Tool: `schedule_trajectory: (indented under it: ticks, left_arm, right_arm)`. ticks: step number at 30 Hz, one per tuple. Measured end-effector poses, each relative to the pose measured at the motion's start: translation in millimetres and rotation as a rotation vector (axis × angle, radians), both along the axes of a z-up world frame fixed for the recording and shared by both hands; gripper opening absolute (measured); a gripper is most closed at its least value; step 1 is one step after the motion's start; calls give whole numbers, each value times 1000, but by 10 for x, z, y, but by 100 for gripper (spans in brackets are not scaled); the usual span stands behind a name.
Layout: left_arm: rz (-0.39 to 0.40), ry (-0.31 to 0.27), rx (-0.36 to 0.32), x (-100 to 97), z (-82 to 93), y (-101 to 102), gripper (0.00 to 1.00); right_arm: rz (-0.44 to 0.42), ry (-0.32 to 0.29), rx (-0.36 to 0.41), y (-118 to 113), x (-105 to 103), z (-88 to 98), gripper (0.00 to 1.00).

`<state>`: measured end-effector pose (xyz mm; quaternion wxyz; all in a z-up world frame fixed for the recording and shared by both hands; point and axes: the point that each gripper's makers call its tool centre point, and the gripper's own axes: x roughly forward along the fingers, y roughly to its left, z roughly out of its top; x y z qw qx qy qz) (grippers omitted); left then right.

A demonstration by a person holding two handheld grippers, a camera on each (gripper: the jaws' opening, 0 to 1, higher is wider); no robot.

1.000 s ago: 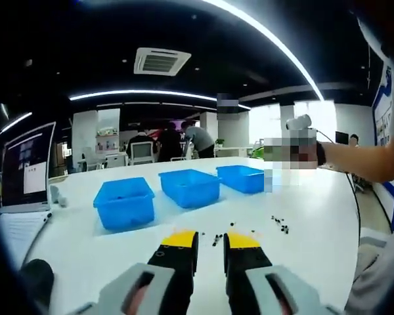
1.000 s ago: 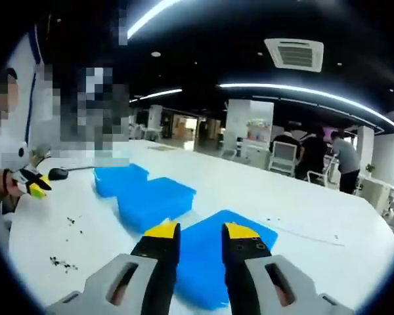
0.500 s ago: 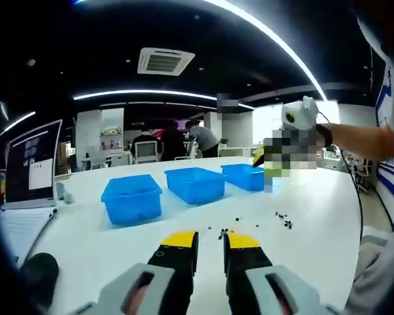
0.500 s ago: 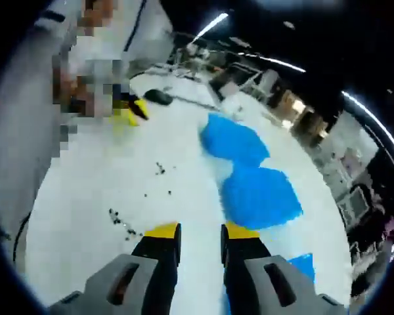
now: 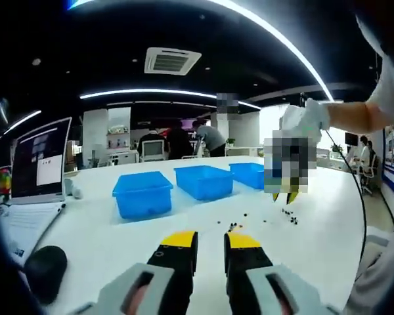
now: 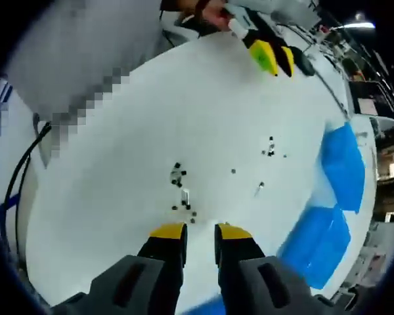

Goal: Pick up the resistors one by one and place each resistor into its matching bin, sorting the parts by color and model until every resistor is separated into the correct bin for its type

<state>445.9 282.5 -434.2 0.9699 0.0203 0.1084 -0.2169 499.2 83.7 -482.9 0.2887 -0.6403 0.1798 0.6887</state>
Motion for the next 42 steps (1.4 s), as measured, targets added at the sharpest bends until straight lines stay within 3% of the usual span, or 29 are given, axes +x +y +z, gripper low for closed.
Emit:
schedule_trajectory:
  ticks: [10, 16, 27, 32, 36, 42]
  left_arm:
    - [6, 7, 6, 28, -49, 50, 19]
    - [8, 17, 8, 49, -82, 67, 19]
    - [0, 17, 9, 59, -80, 17, 19]
    - [-9, 18, 13, 47, -77, -26, 19]
    - [-16, 16, 16, 40, -63, -63, 20]
    - [-26, 12, 22, 22, -35, -110, 20]
  right_arm:
    - [11, 39, -24, 27, -51, -44, 14]
    - [24, 80, -76, 6, -116, -56, 6]
    - [25, 60, -65, -87, -146, -21, 5]
    - [4, 23, -38, -149, -85, 46, 5]
    - [-26, -27, 38, -131, -35, 148, 5]
    - [-25, -179, 108, -135, 114, 294, 5]
